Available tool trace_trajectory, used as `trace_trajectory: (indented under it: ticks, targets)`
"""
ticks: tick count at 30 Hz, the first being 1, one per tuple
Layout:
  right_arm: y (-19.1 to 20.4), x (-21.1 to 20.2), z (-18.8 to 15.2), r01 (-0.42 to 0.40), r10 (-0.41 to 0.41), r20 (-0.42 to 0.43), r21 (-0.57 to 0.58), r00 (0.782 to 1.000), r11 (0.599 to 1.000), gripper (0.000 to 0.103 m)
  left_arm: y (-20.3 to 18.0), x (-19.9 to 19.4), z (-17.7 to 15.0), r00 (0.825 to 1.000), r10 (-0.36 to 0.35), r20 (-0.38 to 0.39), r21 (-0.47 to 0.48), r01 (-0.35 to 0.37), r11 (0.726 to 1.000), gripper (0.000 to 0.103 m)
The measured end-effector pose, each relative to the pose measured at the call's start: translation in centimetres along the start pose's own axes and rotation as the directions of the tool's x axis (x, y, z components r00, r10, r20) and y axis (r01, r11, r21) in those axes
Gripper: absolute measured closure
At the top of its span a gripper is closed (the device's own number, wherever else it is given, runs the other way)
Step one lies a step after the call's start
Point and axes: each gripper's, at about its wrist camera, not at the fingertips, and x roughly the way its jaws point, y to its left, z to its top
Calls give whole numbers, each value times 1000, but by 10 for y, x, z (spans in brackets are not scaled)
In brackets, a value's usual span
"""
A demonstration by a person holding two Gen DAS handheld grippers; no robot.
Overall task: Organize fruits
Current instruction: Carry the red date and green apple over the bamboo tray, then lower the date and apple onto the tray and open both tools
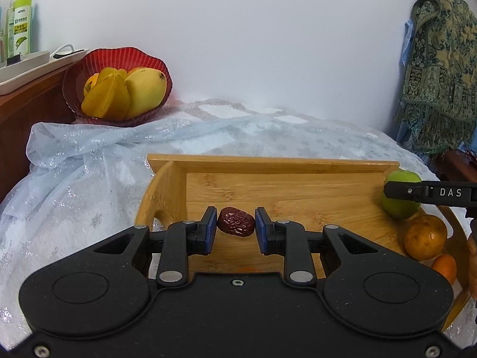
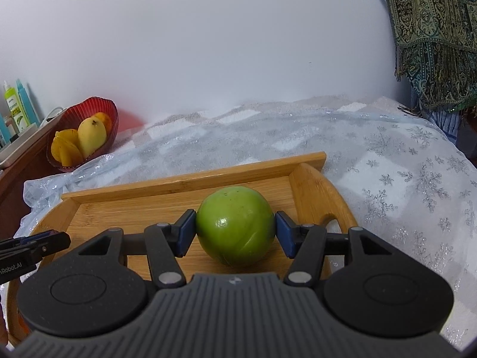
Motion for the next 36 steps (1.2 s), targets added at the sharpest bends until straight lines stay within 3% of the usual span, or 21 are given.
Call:
trace_trajectory:
  ticks: [36]
  targets:
    - [-1, 0, -2, 17, -17, 7, 0, 1000, 1000, 40, -2, 8, -6, 1000, 7, -30, 8, -7, 1000, 77]
